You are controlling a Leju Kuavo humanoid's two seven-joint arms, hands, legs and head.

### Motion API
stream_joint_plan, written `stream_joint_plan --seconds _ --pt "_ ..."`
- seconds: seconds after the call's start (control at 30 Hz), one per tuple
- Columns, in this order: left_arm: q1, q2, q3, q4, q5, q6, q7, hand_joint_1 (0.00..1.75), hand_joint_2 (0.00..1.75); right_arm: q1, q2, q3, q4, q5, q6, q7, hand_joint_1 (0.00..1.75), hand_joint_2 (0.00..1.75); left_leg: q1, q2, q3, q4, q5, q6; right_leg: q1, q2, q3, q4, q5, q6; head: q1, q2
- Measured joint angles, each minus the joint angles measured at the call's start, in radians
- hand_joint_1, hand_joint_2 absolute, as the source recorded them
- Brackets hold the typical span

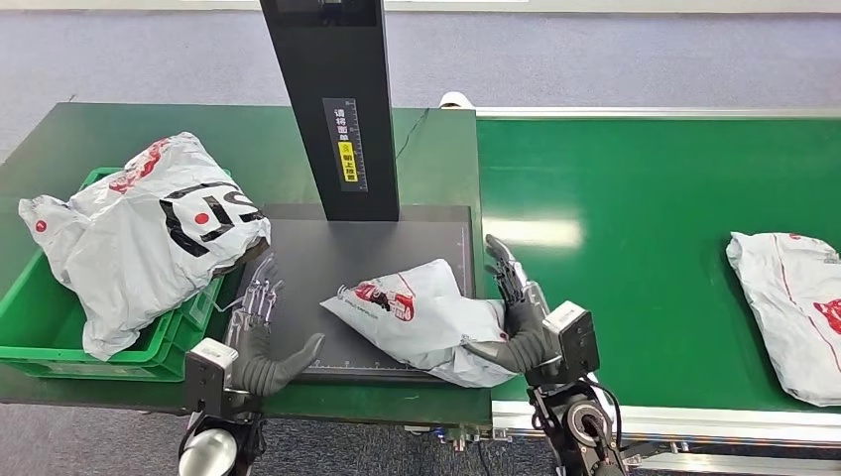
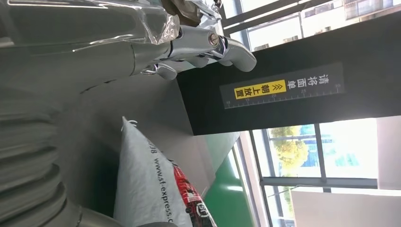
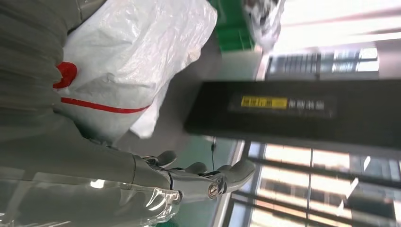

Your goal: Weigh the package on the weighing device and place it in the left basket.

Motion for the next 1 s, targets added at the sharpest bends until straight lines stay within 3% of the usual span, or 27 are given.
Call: stream_joint_plan --seconds 0.33,0.57,1.0 --pt "0.000 0.000 0.000 0.000 -0.007 -0.010 -0.002 0.00 1.75 -0.004 -0.024 0.021 0.058 -0.034 0.222 0.072 0.00 1.75 0.000 0.000 0.000 0.000 0.000 0.000 0.000 0.000 0.000 0.000 0.000 0.000 0.000 0.000" --pt "0.004 0.001 0.000 0.000 -0.011 -0.010 -0.002 0.00 1.75 -0.030 -0.026 0.033 0.115 -0.077 0.264 0.098 0.00 1.75 0.000 0.000 0.000 0.000 0.000 0.000 0.000 0.000 0.000 0.000 0.000 0.000 0.000 0.000" --pt "0.010 0.002 0.004 0.000 -0.014 -0.015 0.004 0.00 1.75 -0.040 -0.043 0.055 0.137 -0.136 0.433 0.025 0.00 1.75 0.000 0.000 0.000 0.000 0.000 0.000 0.000 0.000 0.000 0.000 0.000 0.000 0.000 0.000"
